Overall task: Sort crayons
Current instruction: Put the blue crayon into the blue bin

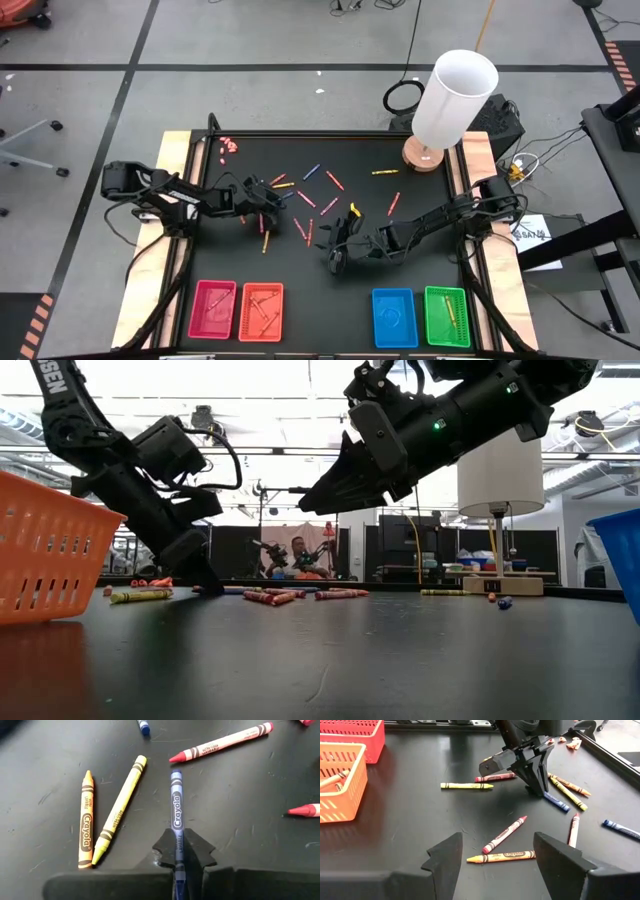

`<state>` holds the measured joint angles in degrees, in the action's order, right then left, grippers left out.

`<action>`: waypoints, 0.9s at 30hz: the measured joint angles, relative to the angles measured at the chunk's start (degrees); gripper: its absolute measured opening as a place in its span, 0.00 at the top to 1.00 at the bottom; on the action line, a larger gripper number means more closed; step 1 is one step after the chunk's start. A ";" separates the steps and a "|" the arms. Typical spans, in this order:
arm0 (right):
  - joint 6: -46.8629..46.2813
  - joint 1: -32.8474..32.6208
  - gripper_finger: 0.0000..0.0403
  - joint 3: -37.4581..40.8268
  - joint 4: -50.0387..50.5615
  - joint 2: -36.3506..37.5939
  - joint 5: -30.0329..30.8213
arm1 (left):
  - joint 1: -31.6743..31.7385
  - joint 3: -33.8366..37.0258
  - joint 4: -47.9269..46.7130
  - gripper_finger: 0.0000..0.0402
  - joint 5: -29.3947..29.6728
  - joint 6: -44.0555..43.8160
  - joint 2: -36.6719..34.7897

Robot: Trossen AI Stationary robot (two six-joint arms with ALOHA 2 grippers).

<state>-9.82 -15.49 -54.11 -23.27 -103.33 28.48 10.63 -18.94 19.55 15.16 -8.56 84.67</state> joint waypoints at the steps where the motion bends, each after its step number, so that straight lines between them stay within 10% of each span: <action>1: 0.00 0.00 0.43 0.00 -0.02 0.00 0.01 | 0.00 0.00 -0.02 0.97 0.00 0.00 0.02; 27: 0.00 0.58 0.43 -0.02 -0.63 0.07 0.15 | -9.44 -2.05 1.95 0.96 -1.62 18.63 -14.17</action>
<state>-9.82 -14.90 -54.13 -23.89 -103.26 28.63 1.19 -20.99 21.50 13.54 10.07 70.50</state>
